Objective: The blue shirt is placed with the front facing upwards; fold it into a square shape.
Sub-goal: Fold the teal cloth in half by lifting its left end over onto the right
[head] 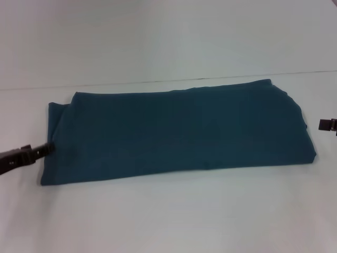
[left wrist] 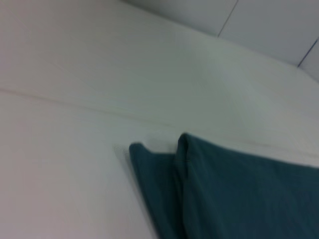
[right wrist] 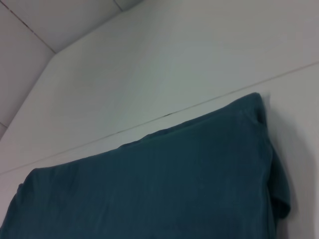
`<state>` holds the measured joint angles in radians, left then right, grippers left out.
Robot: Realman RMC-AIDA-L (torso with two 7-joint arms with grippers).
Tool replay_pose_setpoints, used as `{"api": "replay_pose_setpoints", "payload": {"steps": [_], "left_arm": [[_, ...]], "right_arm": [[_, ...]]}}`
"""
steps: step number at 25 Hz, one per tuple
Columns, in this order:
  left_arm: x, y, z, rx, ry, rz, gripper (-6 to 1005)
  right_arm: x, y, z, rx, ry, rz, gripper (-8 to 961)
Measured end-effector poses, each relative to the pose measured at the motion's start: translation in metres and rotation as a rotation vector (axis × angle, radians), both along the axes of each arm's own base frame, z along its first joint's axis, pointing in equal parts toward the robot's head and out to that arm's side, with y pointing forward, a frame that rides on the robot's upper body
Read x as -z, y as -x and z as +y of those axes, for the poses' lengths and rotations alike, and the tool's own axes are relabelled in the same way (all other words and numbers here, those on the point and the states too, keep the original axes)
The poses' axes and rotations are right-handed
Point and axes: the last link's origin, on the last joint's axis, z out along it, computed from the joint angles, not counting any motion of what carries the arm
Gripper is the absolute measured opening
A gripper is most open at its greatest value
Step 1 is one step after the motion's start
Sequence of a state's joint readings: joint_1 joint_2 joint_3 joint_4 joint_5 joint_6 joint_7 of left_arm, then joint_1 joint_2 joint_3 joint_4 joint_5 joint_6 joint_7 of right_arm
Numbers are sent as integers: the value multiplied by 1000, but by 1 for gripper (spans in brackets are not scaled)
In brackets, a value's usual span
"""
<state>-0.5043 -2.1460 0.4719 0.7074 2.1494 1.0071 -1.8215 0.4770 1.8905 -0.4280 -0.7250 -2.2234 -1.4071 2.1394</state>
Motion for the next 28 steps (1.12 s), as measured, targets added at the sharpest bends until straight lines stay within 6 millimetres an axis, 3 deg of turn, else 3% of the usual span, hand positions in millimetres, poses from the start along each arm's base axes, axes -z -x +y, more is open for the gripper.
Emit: {"api": "replay_pose_setpoints", "payload": {"steps": [28], "left_arm": [[7, -9, 0, 40, 132, 75, 695]], "right_arm": [[32, -5, 8, 87, 75, -53, 866]]}}
